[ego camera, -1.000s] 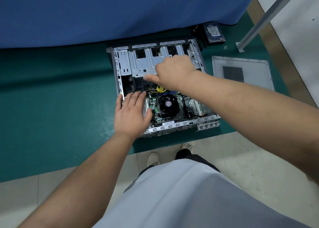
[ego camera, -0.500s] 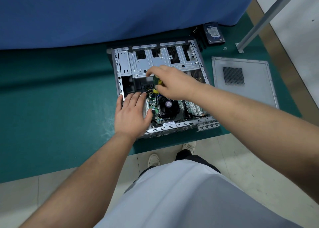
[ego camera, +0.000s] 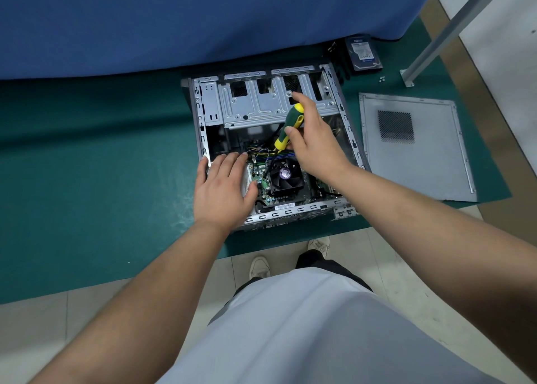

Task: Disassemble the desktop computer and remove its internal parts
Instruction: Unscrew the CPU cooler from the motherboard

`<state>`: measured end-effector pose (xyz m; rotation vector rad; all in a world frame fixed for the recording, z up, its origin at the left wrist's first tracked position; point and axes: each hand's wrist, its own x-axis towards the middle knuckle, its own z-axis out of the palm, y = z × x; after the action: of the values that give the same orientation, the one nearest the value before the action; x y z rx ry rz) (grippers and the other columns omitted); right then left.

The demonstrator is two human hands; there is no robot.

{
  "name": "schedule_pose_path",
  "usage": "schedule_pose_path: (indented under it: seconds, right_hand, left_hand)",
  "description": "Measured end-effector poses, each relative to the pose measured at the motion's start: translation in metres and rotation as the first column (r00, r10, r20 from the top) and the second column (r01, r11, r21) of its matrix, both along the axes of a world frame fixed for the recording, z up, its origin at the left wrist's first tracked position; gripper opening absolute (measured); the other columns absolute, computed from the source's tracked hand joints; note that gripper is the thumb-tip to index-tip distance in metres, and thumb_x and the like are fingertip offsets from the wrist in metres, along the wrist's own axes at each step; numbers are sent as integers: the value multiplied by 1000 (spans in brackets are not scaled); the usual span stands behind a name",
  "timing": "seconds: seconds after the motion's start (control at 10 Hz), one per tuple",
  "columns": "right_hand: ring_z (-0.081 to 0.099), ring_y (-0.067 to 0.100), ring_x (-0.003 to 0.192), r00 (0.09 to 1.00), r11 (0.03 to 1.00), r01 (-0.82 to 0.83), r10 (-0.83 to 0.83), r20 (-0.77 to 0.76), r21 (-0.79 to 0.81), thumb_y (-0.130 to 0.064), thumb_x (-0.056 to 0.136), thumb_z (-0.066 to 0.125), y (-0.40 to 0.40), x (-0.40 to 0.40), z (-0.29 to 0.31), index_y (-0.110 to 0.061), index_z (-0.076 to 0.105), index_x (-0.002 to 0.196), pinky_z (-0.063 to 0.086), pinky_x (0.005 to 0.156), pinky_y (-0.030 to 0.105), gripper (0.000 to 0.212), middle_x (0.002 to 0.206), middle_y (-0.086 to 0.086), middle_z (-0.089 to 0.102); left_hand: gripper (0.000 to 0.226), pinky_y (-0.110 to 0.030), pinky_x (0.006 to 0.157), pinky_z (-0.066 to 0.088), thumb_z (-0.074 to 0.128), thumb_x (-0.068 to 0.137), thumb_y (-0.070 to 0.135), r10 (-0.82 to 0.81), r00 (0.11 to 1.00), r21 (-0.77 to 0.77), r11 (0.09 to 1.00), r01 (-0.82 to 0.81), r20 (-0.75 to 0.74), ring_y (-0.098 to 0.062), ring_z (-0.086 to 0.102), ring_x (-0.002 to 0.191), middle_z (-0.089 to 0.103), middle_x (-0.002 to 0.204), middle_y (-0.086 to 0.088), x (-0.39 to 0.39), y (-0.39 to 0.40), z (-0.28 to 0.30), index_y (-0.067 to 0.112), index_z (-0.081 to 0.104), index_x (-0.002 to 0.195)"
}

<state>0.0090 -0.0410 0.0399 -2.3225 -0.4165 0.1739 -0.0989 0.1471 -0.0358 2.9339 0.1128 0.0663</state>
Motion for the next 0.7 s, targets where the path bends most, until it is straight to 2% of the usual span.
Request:
schedule_pose_path:
  seconds: [0.1,0.2,0.7]
  right_hand:
    - [64,23,89,1000,1000,-6,6,-23,-19,-18,105,51,-7,-4,-5,-22,24,156,56,82,48,57,111,5,57]
    - [67,26,90,999,1000,-7,7,-46,-10,-18,106,51,-8,-6,-8,-23,23,156,57,82,51,58,113,5,55]
    - [68,23,91,998,1000,1,-3,-70,-16,-19,106,51,-9,-7,-18,-23,26,154,56,85,48,54,121,8,55]
  left_hand:
    - [63,-51,126,12,37,99,55,-1,1000,-5,1000,1,2,-20,38,146,49,154,2,0,0,0,23,44,153]
    - [63,-51,126,12,37,99,55,-2,1000,-5,1000,2,4,-20,38,146,50,154,1,0,0,0,22,44,152]
    - [63,-50,126,12,36,99,55,-3,1000,2,1000,3,10,-19,39,145,50,153,1,1,1,-1,23,44,153]
